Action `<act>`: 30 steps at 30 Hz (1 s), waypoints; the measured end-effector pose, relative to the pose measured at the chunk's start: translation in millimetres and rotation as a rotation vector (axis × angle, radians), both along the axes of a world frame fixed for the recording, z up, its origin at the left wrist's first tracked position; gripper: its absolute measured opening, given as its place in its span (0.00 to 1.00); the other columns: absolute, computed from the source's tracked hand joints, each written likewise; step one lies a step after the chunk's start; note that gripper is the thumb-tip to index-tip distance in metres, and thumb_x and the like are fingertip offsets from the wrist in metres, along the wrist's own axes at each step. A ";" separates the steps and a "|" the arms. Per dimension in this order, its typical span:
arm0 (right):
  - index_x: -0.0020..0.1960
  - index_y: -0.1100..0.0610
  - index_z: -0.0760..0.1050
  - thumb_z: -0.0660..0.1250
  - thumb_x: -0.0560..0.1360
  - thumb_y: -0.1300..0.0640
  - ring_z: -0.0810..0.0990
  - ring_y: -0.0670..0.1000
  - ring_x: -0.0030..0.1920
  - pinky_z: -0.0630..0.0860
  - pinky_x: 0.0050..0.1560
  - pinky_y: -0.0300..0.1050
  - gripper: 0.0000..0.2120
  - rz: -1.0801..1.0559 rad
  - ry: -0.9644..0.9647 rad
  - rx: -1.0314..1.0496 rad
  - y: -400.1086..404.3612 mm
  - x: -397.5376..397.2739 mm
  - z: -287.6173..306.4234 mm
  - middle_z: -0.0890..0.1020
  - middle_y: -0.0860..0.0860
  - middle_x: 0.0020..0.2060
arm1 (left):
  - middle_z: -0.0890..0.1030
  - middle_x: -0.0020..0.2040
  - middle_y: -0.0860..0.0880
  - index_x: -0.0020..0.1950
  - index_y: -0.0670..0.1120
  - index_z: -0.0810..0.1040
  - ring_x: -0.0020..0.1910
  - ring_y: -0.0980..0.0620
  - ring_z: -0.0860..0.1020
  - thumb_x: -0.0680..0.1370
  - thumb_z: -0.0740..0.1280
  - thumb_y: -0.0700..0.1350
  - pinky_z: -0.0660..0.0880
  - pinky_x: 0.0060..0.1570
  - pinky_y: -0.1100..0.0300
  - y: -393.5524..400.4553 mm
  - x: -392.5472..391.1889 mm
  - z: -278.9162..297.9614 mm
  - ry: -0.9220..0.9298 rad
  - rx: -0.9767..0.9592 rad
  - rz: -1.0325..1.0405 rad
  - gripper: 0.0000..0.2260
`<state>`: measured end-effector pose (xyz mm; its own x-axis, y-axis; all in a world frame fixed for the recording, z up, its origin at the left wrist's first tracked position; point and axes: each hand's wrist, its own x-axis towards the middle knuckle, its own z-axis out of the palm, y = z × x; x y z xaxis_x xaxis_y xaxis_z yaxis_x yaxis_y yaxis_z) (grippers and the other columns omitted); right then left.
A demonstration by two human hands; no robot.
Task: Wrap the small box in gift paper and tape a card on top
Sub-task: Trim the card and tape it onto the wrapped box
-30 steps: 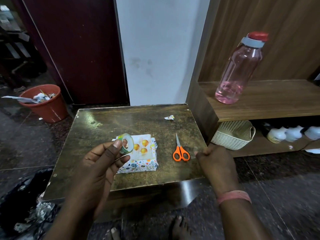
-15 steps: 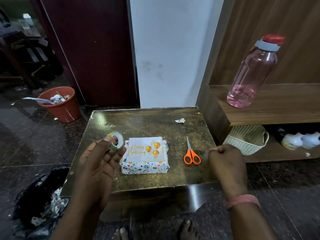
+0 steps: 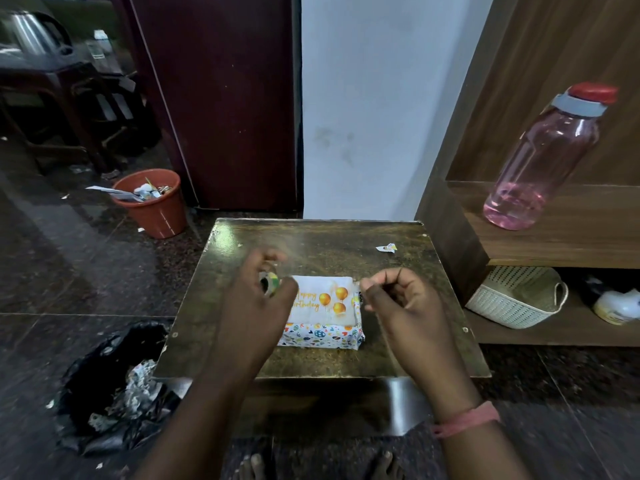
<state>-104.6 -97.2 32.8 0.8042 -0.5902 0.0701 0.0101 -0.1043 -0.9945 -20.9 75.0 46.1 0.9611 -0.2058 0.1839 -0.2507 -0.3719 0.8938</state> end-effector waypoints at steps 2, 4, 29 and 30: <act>0.40 0.52 0.78 0.73 0.77 0.62 0.81 0.46 0.40 0.79 0.45 0.49 0.09 0.025 -0.022 -0.017 3.6 1.4 2.5 0.84 0.48 0.36 | 0.72 0.67 0.51 0.69 0.62 0.76 0.67 0.57 0.72 0.77 0.73 0.58 0.68 0.58 0.67 -2.1 6.1 -0.9 -0.006 0.239 -0.086 0.20; 0.41 0.54 0.78 0.73 0.77 0.62 0.81 0.47 0.39 0.79 0.45 0.48 0.09 0.016 -0.037 -0.014 4.1 2.8 4.2 0.83 0.49 0.36 | 0.64 0.74 0.44 0.76 0.65 0.69 0.77 0.47 0.61 0.72 0.73 0.66 0.66 0.68 0.54 -0.2 12.2 -3.9 0.114 0.393 -0.177 0.33; 0.45 0.52 0.77 0.72 0.78 0.55 0.84 0.57 0.43 0.81 0.51 0.62 0.05 0.114 0.193 -0.178 13.4 27.0 10.0 0.85 0.55 0.40 | 0.77 0.60 0.51 0.58 0.61 0.74 0.54 0.62 0.74 0.74 0.78 0.52 0.68 0.38 0.78 12.4 29.5 -28.2 0.106 0.089 -0.364 0.18; 0.45 0.53 0.77 0.71 0.79 0.55 0.84 0.57 0.43 0.81 0.51 0.61 0.05 0.123 0.209 -0.192 12.4 28.5 10.8 0.85 0.55 0.40 | 0.76 0.59 0.51 0.58 0.61 0.74 0.53 0.62 0.75 0.74 0.78 0.52 0.68 0.38 0.78 11.8 29.6 -29.0 0.104 0.089 -0.362 0.18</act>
<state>-76.1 -84.8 43.6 0.8778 -0.4791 -0.0033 -0.1679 -0.3012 -0.9387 8.7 86.8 17.1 0.8358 -0.5463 0.0551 -0.2897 -0.3535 0.8894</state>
